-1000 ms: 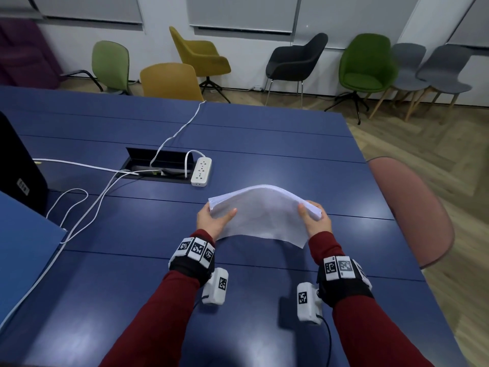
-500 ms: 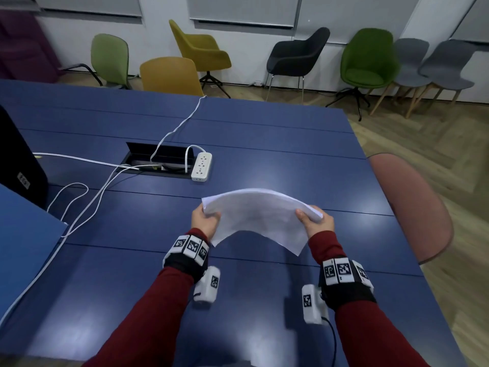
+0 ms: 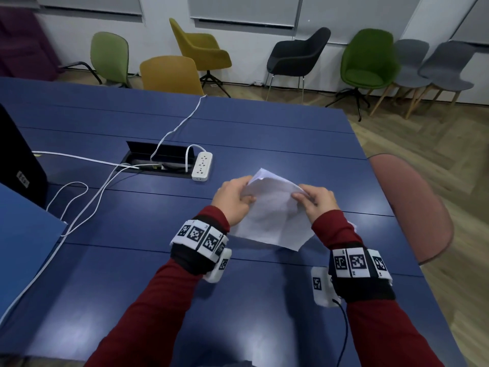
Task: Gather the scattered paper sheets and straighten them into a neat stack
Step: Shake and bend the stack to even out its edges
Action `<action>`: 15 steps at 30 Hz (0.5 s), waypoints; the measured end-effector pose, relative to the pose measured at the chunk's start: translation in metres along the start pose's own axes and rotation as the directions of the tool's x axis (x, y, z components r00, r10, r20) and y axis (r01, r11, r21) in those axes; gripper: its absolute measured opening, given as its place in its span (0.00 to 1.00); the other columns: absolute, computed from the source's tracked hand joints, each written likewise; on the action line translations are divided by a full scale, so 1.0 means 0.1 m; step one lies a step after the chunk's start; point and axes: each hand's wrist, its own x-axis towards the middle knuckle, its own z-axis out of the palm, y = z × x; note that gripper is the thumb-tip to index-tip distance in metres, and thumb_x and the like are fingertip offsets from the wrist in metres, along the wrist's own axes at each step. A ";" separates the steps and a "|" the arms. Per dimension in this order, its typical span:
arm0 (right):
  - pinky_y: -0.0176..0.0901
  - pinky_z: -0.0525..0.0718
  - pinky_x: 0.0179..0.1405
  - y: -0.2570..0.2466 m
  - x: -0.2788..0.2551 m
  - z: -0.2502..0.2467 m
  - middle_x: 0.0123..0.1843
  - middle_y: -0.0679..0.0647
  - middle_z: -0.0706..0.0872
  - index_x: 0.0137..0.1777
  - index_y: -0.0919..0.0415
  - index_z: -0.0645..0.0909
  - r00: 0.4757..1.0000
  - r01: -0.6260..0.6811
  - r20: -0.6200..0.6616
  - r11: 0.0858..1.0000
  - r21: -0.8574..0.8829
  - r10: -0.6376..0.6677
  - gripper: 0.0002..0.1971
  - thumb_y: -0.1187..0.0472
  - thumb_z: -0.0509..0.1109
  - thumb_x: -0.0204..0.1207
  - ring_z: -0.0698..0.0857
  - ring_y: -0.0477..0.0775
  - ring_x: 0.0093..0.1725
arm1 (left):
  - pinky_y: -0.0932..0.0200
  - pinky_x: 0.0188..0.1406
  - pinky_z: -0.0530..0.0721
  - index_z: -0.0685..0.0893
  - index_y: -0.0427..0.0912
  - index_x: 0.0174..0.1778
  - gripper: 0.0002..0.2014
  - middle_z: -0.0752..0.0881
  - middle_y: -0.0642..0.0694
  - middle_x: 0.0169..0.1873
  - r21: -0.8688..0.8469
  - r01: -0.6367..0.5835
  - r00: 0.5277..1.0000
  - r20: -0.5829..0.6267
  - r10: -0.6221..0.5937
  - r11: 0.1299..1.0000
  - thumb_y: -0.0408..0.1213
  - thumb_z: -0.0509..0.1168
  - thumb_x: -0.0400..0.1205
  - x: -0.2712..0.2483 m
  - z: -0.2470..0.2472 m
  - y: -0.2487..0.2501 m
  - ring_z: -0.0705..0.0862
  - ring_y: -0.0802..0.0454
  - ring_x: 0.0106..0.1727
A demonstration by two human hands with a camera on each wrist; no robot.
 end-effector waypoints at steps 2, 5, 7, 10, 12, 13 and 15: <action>0.49 0.81 0.42 0.03 -0.02 -0.03 0.30 0.62 0.84 0.37 0.59 0.84 0.997 -0.026 -0.074 0.986 0.166 0.039 0.14 0.50 0.65 0.73 0.81 0.60 0.33 | 0.46 0.54 0.84 0.84 0.49 0.46 0.10 0.90 0.47 0.42 0.052 0.032 0.999 0.028 -0.033 0.998 0.41 0.66 0.69 0.01 -0.10 -0.10 0.87 0.42 0.49; 0.43 0.80 0.43 0.10 -0.06 -0.10 0.33 0.42 0.88 0.40 0.52 0.84 0.981 -0.037 -0.153 0.893 0.448 0.117 0.09 0.64 0.66 0.78 0.82 0.38 0.34 | 0.58 0.42 0.79 0.85 0.51 0.34 0.05 0.87 0.58 0.27 0.020 0.086 0.991 -0.103 -0.084 0.996 0.36 0.69 0.74 0.00 -0.31 -0.27 0.84 0.58 0.35; 0.36 0.82 0.41 0.11 -0.09 -0.14 0.30 0.36 0.89 0.41 0.49 0.83 0.973 -0.033 -0.176 0.851 0.524 0.146 0.12 0.67 0.64 0.79 0.83 0.31 0.32 | 0.65 0.37 0.81 0.86 0.49 0.36 0.14 0.85 0.65 0.21 -0.266 0.037 0.985 -0.155 -0.080 0.963 0.24 0.65 0.78 0.00 -0.41 -0.26 0.82 0.70 0.28; 0.28 0.84 0.38 0.03 -0.09 -0.18 0.32 0.35 0.90 0.44 0.52 0.83 0.969 -0.024 -0.174 0.771 0.636 0.174 0.11 0.67 0.62 0.81 0.86 0.32 0.33 | 0.74 0.45 0.83 0.85 0.39 0.52 0.13 0.90 0.66 0.29 -0.550 -0.111 0.957 -0.284 -0.060 0.828 0.20 0.63 0.79 -0.01 -0.51 -0.09 0.85 0.73 0.36; 0.27 0.84 0.37 0.00 -0.08 -0.18 0.33 0.36 0.91 0.45 0.54 0.82 0.972 -0.028 -0.158 0.750 0.660 0.175 0.10 0.68 0.62 0.81 0.86 0.33 0.34 | 0.71 0.47 0.84 0.86 0.39 0.47 0.10 0.90 0.60 0.33 -0.629 -0.168 0.947 -0.316 -0.053 0.759 0.21 0.65 0.78 -0.03 -0.52 0.01 0.86 0.69 0.37; 0.28 0.84 0.38 0.00 -0.09 -0.16 0.33 0.36 0.91 0.44 0.54 0.82 0.976 -0.040 -0.136 0.752 0.657 0.171 0.09 0.67 0.63 0.80 0.86 0.33 0.34 | 0.71 0.45 0.85 0.86 0.41 0.44 0.10 0.90 0.58 0.33 -0.650 -0.163 0.953 -0.298 -0.051 0.742 0.22 0.66 0.77 -0.06 -0.49 0.02 0.86 0.68 0.37; 0.30 0.84 0.38 0.01 -0.12 -0.08 0.30 0.38 0.90 0.40 0.54 0.82 0.982 -0.086 -0.073 0.758 0.647 0.173 0.05 0.60 0.69 0.77 0.85 0.34 0.31 | 0.71 0.42 0.84 0.86 0.42 0.42 0.09 0.90 0.58 0.31 -0.647 -0.097 0.973 -0.223 -0.066 0.756 0.23 0.68 0.76 -0.13 -0.33 -0.05 0.85 0.67 0.35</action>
